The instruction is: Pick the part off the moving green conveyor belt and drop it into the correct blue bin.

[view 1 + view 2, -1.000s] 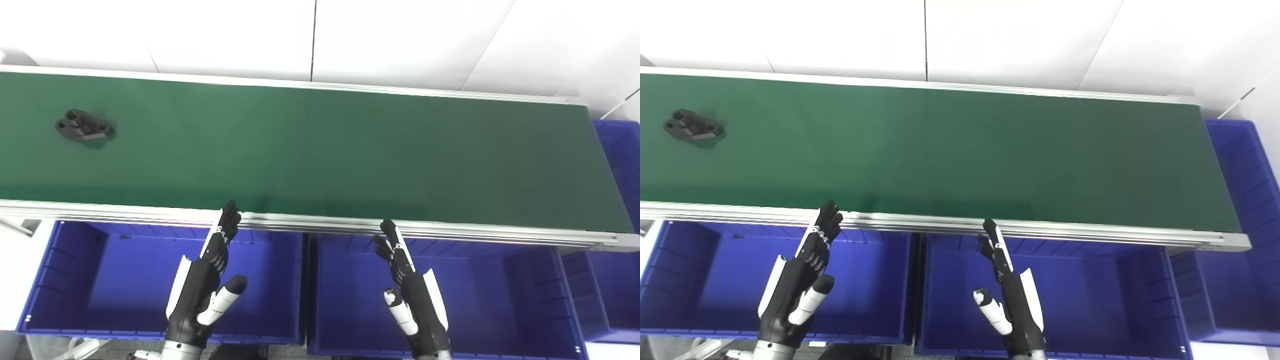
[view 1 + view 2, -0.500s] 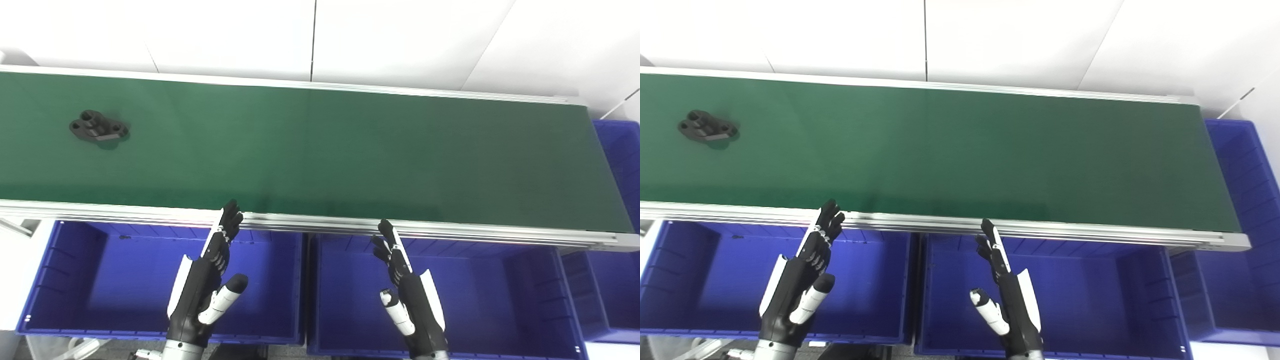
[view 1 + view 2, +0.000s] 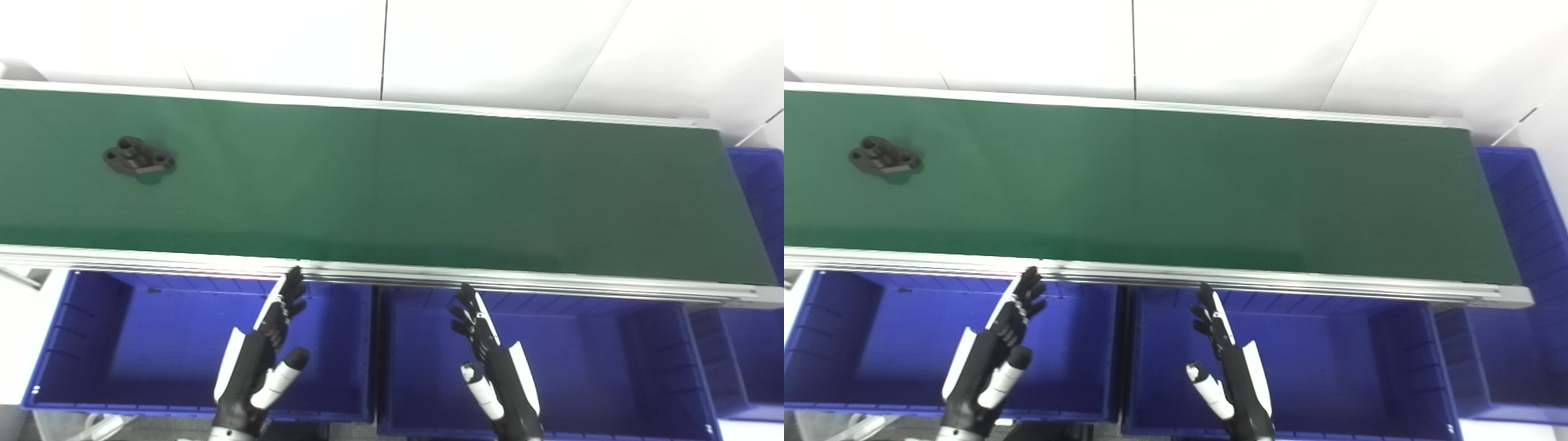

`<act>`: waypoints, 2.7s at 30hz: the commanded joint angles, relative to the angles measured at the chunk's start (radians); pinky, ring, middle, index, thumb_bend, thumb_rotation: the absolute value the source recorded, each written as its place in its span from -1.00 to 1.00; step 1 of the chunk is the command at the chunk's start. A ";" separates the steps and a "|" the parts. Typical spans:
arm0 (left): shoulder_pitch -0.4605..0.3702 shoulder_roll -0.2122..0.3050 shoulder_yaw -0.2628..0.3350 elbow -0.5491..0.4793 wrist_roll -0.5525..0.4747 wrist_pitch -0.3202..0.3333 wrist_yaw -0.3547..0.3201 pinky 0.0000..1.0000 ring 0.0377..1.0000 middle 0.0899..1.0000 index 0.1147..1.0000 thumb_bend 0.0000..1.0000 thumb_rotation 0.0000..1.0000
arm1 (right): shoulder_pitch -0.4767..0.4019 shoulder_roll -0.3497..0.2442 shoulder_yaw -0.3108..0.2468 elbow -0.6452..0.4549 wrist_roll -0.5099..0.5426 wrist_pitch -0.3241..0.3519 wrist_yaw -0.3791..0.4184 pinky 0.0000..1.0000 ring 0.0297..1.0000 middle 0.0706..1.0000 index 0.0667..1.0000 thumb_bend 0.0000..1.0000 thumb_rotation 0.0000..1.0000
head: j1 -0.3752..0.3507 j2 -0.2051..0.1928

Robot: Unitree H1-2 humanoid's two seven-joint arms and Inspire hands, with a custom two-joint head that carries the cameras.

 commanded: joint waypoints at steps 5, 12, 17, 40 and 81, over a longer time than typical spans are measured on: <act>-0.030 0.002 -0.015 0.043 0.001 -0.044 0.024 0.80 0.88 0.91 0.84 0.46 0.60 | -0.033 -0.026 0.039 0.039 0.021 -0.060 -0.058 0.68 0.81 0.92 0.96 0.82 1.00 | 0.025 -0.036; -0.046 0.005 -0.026 0.064 0.015 -0.044 0.043 0.71 0.83 0.86 0.77 0.49 0.59 | -0.057 -0.051 0.055 0.060 0.031 -0.060 -0.081 0.69 0.82 0.92 0.98 0.84 1.00 | 0.079 -0.033; -0.055 0.000 -0.040 0.070 0.022 -0.044 0.076 0.60 0.77 0.82 0.72 0.48 0.54 | -0.056 -0.054 0.062 0.049 0.040 -0.060 -0.090 0.74 0.83 0.94 1.00 0.84 1.00 | 0.084 -0.024; -0.067 -0.007 -0.070 0.087 0.052 -0.043 0.109 0.57 0.76 0.82 0.72 0.53 0.52 | -0.065 -0.074 0.052 0.056 0.061 -0.060 -0.078 0.81 0.83 0.96 1.00 0.82 1.00 | 0.122 -0.032; -0.103 0.003 -0.050 0.118 0.083 -0.037 0.079 0.63 0.81 0.84 0.76 0.47 0.56 | -0.179 -0.097 0.052 -0.336 -0.110 -0.059 -0.062 0.70 0.81 0.84 0.87 0.58 0.51 | 0.083 -0.045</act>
